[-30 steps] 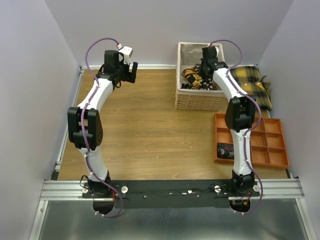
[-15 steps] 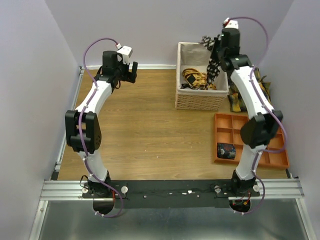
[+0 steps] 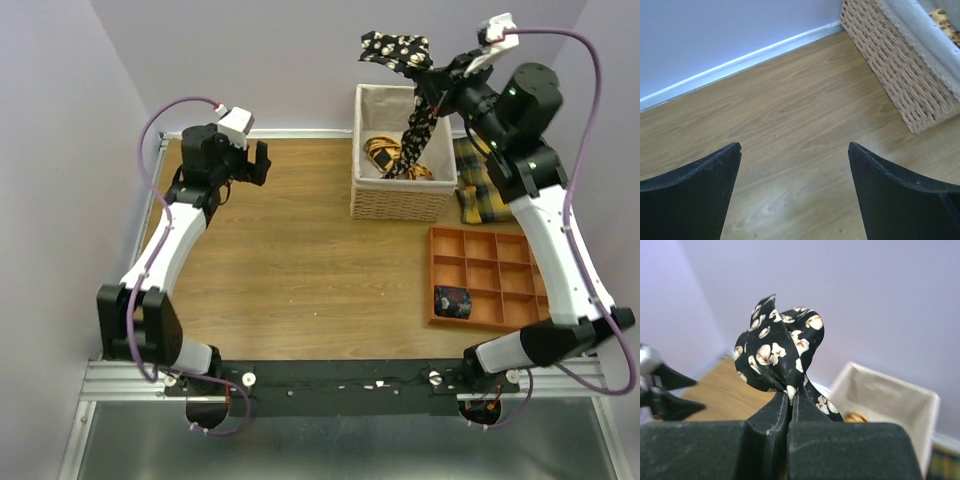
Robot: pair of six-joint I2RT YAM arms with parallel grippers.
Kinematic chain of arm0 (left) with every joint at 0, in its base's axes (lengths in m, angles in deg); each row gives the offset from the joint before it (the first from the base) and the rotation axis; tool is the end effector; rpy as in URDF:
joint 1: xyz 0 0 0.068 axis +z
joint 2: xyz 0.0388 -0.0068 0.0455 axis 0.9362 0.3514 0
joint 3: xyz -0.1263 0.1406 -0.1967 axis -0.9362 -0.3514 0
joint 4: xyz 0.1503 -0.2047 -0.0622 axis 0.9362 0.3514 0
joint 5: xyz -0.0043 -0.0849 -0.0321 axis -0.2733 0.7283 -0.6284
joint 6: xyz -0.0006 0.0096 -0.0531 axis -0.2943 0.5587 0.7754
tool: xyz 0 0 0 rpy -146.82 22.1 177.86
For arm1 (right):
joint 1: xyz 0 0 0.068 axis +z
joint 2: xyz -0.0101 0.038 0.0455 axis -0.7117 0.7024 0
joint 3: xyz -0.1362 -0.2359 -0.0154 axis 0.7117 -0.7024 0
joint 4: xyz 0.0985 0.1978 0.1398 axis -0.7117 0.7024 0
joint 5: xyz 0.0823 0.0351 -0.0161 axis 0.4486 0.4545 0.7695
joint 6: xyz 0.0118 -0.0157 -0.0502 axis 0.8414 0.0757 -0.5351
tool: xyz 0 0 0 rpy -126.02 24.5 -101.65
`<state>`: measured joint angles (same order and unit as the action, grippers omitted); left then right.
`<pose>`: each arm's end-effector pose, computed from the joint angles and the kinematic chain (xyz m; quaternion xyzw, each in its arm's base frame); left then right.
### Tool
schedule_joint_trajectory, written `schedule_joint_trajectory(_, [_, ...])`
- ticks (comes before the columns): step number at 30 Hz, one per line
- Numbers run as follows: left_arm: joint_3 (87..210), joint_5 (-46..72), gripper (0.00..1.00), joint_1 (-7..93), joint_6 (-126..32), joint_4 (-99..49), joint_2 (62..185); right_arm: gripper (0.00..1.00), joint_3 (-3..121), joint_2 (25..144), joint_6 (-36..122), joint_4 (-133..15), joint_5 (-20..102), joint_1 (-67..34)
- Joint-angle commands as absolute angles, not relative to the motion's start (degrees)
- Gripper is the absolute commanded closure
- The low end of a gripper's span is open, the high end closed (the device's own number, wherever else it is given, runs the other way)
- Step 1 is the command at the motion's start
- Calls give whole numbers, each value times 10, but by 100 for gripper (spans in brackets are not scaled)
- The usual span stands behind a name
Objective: Roll the ties
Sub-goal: Pick up the tie from the bin, then place the tie at the center of the board.
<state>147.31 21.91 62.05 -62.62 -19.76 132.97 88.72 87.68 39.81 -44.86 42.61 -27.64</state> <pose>0.3473 -0.0557 0.3451 0.1654 0.7823 -0.1406 0.5839 0.2932 0.1000 0.5316 -0.1434 0.6528 0.1917 0.7187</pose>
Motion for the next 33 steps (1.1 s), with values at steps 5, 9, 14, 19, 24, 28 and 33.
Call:
schedule_joint_trajectory(5, [1400,213,1,614,-663,-90,1125,99,833,727,506,-648,697,-270])
schedule_joint_trajectory(9, [1340,184,1,614,-669,-85,1042,99,801,684,550,-689,725,-270])
schedule_joint_trajectory(14, [1324,183,1,614,-647,-50,966,99,763,666,598,-691,698,-270])
schedule_joint_trajectory(19, [1316,166,1,614,-628,-35,942,99,782,704,639,-691,728,-255])
schedule_joint_trajectory(24, [1310,139,1,614,-615,-27,940,99,772,770,593,-609,673,-211])
schedule_joint_trajectory(28, [1296,97,1,614,-616,-25,941,99,717,842,577,-573,601,-164])
schedule_joint_trajectory(33, [1282,21,1,614,-627,-16,948,98,692,983,545,-548,541,-109])
